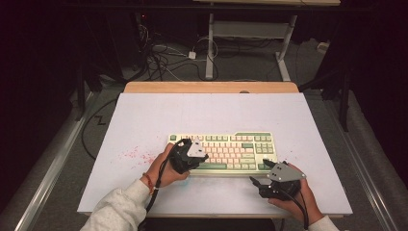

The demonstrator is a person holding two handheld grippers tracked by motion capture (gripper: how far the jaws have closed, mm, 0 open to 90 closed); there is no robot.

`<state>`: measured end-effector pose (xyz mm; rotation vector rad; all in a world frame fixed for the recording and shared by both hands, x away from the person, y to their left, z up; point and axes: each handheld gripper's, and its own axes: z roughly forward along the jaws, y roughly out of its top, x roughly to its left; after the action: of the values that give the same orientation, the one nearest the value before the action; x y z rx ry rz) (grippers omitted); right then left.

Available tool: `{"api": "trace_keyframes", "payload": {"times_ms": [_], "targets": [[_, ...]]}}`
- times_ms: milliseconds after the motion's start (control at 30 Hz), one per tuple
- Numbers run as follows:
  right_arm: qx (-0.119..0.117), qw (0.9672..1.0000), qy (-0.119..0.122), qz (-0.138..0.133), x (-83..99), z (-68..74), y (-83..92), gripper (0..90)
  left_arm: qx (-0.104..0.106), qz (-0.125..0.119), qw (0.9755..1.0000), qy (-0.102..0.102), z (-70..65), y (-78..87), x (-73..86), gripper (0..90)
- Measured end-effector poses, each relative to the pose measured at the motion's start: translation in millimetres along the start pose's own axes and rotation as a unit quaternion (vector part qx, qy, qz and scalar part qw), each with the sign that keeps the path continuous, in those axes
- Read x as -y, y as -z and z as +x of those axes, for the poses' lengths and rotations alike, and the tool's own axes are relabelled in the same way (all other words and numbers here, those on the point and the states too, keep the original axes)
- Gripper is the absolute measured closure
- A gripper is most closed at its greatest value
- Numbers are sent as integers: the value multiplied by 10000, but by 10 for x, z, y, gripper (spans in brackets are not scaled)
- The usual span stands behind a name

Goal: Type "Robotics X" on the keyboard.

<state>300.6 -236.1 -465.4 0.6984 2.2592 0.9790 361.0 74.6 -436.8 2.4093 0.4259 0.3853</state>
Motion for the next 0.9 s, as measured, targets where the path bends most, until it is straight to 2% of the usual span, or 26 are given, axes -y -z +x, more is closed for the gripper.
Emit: {"api": "trace_keyframes", "payload": {"times_ms": [333, 533, 567, 667, 900], "targets": [[-4, 10000, -1, 6, 3, -2, 2, 282, 105, 170, 9997, -148, -98, -122, -4, 872], [-22, 10000, 12, 16, 4, -1, 1, 282, 24, 318, 9992, -231, -136, -183, 17, 873], [-25, 10000, 10, 25, 4, -1, -1, 283, 17, 275, 9994, -217, -137, -188, 20, 873], [-24, 10000, 21, 25, 3, 1, 0, 282, 9, 284, 9993, -253, -135, -161, 6, 873], [10, 10000, 5, -11, 2, -9, 12, 283, -104, 6, 9999, -120, -53, 47, -5, 854]]}}
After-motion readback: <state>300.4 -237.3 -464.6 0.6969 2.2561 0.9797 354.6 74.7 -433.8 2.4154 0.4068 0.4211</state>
